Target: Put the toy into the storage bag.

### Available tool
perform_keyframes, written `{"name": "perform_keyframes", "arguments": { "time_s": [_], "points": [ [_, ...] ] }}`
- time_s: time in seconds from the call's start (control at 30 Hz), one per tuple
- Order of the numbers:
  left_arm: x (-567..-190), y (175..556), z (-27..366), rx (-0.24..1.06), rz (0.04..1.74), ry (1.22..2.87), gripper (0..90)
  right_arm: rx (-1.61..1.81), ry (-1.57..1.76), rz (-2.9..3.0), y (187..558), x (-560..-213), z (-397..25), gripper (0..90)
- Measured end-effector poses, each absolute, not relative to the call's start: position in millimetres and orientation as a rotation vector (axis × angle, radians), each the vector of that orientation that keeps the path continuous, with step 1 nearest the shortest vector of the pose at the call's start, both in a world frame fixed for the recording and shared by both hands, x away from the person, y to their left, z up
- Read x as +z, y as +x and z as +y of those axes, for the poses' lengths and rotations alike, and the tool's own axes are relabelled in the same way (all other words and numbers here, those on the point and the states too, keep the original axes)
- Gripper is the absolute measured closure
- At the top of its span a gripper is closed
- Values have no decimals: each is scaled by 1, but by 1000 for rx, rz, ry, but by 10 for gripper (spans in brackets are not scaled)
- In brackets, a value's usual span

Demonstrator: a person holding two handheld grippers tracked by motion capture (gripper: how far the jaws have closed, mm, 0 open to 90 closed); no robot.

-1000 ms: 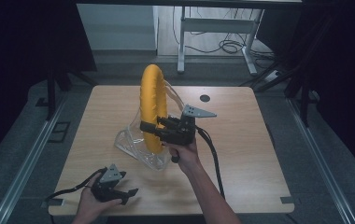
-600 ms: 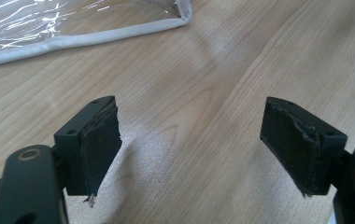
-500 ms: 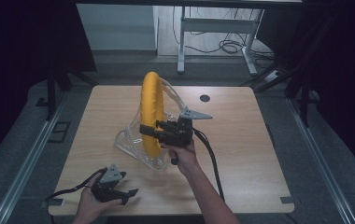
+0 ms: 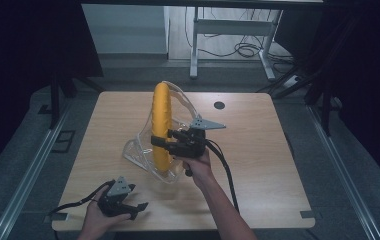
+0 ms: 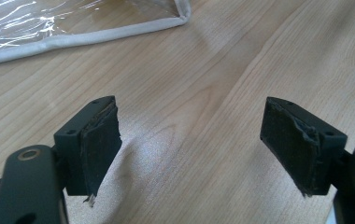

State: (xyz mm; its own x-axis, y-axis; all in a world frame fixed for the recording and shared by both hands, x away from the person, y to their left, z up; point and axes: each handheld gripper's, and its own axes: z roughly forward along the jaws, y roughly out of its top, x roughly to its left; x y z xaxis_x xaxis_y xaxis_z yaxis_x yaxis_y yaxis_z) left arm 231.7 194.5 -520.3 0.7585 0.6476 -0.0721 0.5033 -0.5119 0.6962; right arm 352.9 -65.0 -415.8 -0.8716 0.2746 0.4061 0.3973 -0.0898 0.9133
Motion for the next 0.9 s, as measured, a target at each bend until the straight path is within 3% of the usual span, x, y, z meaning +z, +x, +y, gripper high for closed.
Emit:
{"name": "perform_keyframes", "arguments": {
  "time_s": [0.2, 0.4, 0.9],
  "points": [
    [-520, 232, 195, 256, 857, 2222, 199, -2144, -767, -2090, 350, -415, -65, 423],
    [-520, 232, 195, 256, 857, 2221, 199, -2183, -817, -2151, 345, -409, -71, 283],
    [-520, 231, 194, 255, 861, 2221, 198, -2228, -824, -2236, 334, -409, -100, 282]
  ]
}}
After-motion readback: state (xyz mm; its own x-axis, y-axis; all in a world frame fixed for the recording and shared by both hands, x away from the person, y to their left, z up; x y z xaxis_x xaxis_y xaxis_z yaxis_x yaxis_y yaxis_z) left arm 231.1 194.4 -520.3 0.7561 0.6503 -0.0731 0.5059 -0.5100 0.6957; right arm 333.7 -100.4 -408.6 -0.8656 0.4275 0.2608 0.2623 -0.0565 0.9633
